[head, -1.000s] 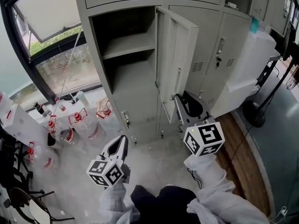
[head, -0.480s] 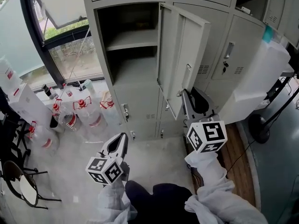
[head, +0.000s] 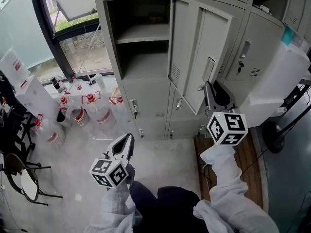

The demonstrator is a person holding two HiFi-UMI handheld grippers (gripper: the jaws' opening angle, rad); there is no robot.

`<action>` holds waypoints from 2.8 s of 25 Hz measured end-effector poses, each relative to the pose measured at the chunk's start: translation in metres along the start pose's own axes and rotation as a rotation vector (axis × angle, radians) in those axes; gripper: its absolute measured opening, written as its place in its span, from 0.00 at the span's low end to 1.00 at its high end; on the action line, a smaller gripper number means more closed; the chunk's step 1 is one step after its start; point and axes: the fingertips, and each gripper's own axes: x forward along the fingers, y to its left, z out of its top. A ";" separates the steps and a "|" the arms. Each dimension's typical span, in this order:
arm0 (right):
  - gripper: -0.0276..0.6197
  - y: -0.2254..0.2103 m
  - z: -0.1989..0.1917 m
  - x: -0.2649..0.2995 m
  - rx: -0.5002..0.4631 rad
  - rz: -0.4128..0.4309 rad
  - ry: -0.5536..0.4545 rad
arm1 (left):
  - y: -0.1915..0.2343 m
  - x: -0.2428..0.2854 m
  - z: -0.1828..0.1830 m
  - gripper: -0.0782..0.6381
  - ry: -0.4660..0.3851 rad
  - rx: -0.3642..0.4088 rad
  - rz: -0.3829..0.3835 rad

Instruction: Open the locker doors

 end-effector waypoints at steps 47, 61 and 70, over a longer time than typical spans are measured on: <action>0.19 0.050 -0.058 -0.033 0.001 -0.147 0.128 | 0.096 0.029 0.010 0.13 0.097 0.001 -0.109; 0.23 0.161 -0.135 0.006 0.106 -0.133 0.240 | 0.193 0.069 0.008 0.13 0.183 0.034 -0.223; 0.23 0.183 -0.192 0.014 0.135 -0.046 0.283 | 0.205 0.087 -0.036 0.13 0.210 0.011 -0.226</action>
